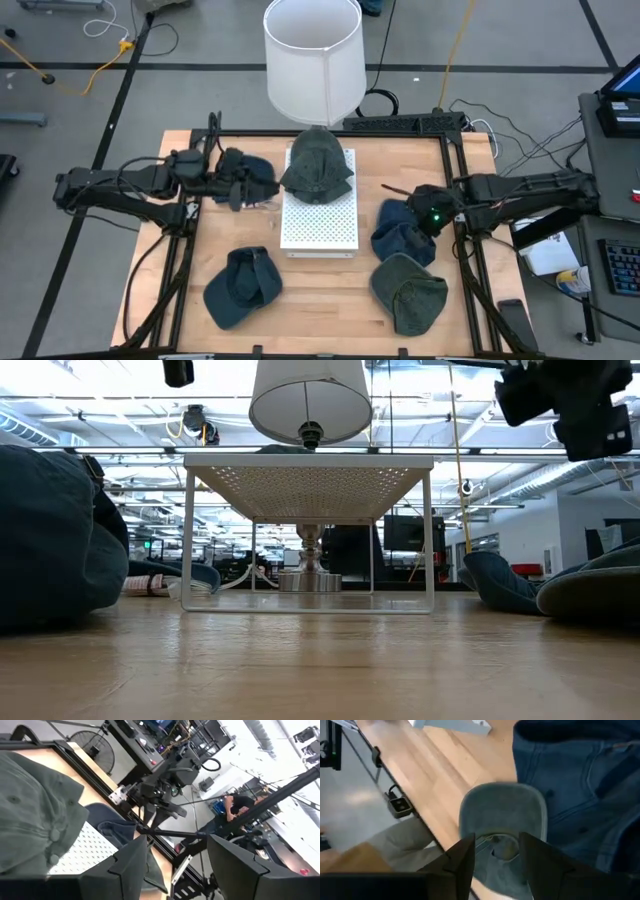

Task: Pick & Place hat
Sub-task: Stack the gray cap on the gray cap on the shelf

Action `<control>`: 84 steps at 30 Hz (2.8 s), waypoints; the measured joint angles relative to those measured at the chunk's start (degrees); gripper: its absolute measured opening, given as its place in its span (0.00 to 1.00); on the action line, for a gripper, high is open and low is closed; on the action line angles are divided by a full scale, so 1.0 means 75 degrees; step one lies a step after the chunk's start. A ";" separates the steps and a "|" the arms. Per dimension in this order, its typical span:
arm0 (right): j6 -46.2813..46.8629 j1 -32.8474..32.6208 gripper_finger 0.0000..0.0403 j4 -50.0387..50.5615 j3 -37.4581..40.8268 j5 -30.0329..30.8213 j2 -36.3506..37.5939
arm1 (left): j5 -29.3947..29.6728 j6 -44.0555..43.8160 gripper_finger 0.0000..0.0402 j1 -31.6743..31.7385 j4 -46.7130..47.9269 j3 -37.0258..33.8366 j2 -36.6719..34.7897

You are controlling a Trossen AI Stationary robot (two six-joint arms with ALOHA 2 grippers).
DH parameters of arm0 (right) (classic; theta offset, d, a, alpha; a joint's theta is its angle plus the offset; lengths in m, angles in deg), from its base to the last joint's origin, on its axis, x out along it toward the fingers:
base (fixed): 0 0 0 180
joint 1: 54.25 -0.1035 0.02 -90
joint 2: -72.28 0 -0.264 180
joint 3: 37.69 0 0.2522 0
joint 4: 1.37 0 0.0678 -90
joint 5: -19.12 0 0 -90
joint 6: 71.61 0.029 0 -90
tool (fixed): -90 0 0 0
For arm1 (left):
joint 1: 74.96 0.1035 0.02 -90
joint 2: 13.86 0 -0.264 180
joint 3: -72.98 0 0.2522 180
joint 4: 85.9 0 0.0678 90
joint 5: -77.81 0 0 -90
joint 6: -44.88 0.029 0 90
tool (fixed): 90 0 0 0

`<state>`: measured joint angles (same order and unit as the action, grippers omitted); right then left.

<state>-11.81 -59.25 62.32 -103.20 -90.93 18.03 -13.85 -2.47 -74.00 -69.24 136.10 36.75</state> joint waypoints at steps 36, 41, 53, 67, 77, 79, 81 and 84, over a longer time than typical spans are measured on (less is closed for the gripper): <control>0.2341 -0.2156 0.24 -0.2966 0.2573 0.0081 -0.1070 | 0.0027 -0.0198 0.53 -0.0485 0.0047 -0.0003 0.0000; 0.2252 -0.2155 0.03 -0.3142 0.2573 0.0037 -0.0894 | -0.0089 -0.0222 0.53 -0.0482 0.0047 -0.0003 0.0000; 0.0848 -0.2273 0.01 -0.1522 0.0598 0.1300 0.0282 | -0.1377 0.0078 0.53 -0.0587 0.0035 -0.0003 0.0001; -0.0347 -0.2799 0.01 -0.2207 -0.1251 0.6855 -0.0205 | -0.1009 0.1875 0.53 -0.1115 -0.0740 -0.0006 -0.0010; -0.2157 -0.2792 0.01 -0.5161 -0.1259 0.8341 -0.0863 | 0.0058 0.3092 0.53 -0.1733 -0.0864 -0.0006 -0.0015; -0.2482 -0.2725 0.01 -0.5770 -0.1259 0.8497 -0.1041 | 0.0346 0.3336 0.53 -0.1950 -0.0905 -0.0006 -0.0015; -0.3018 -0.2620 0.01 -0.6631 -0.1259 0.8484 -0.1212 | 0.0630 0.3616 0.53 -0.2195 -0.1014 -0.0006 -0.0017; -0.4104 -0.2542 0.01 -0.8093 -0.1259 0.8467 -0.1523 | 0.0913 0.3876 0.53 -0.2557 -0.1090 -0.0006 -0.0026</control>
<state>-42.58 -78.31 1.63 -112.64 -27.42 6.60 -7.00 26.60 -93.17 -77.42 136.06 36.55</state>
